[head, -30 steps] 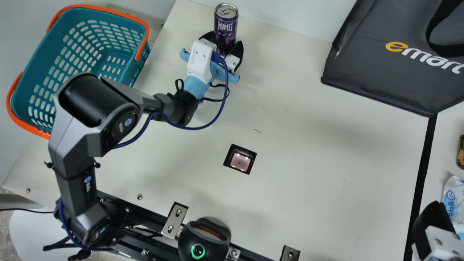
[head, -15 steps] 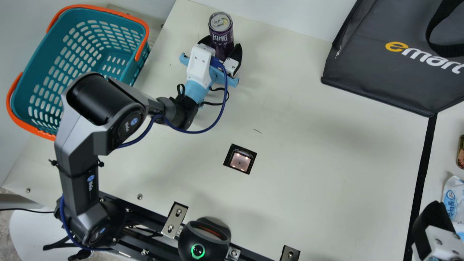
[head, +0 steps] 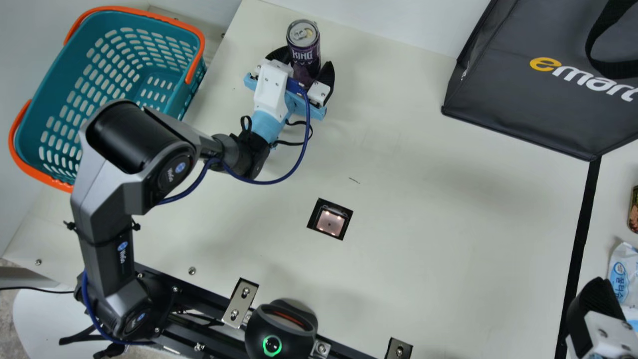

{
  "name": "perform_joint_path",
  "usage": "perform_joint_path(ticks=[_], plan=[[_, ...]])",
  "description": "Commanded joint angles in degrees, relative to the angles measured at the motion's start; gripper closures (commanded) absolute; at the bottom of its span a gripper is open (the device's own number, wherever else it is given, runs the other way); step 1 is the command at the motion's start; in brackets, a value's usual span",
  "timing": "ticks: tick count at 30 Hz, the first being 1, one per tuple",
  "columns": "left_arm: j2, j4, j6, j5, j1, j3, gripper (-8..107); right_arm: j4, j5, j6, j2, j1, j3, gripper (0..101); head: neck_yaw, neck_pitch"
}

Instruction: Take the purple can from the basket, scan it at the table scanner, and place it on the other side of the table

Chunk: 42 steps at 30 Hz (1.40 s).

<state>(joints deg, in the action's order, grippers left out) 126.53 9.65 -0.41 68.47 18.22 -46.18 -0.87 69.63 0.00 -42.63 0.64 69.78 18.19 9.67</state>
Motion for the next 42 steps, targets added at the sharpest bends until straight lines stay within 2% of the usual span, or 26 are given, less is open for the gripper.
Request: perform_joint_path(ticks=[1,3,19,32,39,42], plan=[[-0.2,-0.1,-0.1,0.1,-0.1,0.0,15,0.0,0.0,0.0,0.0,0.0,0.0,6,0.2,-1.7],[-0.3,-0.1,-0.2,0.0,-0.2,0.1,9,0.0,0.0,0.0,0.0,0.0,0.0,6,0.2,-1.7],[-2.2,-0.2,-0.8,-0.1,-0.1,1.3,9,0.0,0.0,0.0,0.0,0.0,0.0,6,0.2,-1.7],[-6.4,1.1,-0.1,1.4,1.7,7.8,9,0.0,-0.1,0.0,0.0,0.0,0.0,6,0.2,-1.7],[-10.2,2.1,0.9,1.4,2.3,12.9,9,0.0,-0.1,0.0,0.0,0.0,0.0,6,0.2,-1.7],[-13.2,2.1,1.8,-0.2,2.4,14.9,9,0.0,-0.1,0.0,0.0,0.0,0.0,6,0.2,-1.7]])
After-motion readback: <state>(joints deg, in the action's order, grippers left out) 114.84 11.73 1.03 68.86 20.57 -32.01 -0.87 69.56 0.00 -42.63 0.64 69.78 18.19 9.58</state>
